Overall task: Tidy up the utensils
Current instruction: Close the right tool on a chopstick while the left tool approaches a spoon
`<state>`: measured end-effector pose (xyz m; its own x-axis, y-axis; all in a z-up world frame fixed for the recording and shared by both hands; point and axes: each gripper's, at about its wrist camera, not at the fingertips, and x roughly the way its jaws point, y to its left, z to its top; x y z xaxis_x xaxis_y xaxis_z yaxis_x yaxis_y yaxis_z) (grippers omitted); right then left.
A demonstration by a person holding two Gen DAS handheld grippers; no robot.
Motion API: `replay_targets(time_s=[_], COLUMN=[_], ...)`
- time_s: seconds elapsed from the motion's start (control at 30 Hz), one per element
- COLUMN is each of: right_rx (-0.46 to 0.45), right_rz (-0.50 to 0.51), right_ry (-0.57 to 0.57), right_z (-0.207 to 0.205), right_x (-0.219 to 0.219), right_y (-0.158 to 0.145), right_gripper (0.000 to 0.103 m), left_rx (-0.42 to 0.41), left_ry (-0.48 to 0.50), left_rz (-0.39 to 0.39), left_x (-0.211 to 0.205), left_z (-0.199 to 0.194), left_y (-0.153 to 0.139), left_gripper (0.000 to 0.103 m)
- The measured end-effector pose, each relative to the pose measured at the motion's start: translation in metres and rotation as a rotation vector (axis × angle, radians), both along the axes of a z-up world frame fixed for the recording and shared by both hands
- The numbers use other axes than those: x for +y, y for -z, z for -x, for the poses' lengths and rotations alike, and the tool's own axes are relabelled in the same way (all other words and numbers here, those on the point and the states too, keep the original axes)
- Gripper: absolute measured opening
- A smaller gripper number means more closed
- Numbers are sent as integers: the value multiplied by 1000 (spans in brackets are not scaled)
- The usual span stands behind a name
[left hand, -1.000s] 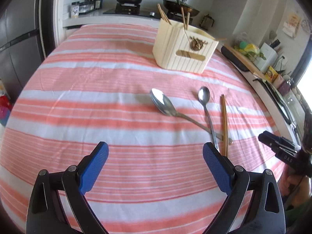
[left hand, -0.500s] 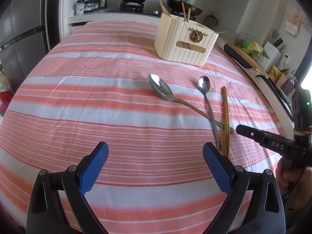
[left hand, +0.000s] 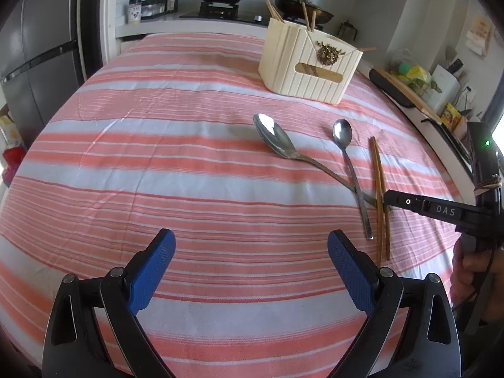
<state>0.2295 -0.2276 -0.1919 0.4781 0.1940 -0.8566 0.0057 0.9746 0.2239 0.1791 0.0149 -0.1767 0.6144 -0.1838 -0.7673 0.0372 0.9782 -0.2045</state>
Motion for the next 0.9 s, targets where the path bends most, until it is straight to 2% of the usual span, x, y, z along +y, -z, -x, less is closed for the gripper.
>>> replay_targets(time_s=[0.13,0.3,0.5,0.73,0.8,0.9], right_rx=[5,10,-12,-23,-26,-33], right_rz=[2,151,197,244,264,252], right_ry=[11,-37,-7,79,87,96], right_z=[0,-6,-1,24,30,36], right_x=[-3,15,3,-33,-37,-41], right_y=[-2,-3,-3,-2,-3,-4], right_gripper=[20,18,9,5,6,10], left_rx=[6,-9,-7,43,54,49], left_ry=[17,42,71,89,109,31], left_rz=[-8,-31,-61,33,23,8], left_x=[-7,-18,-25,-44,-56,-56], left_z=[-2,-4,-4,-29,-41,-58], left_y=[1,-3,-5,-4,-5,-5], left_gripper=[98,98,98,98,97,97])
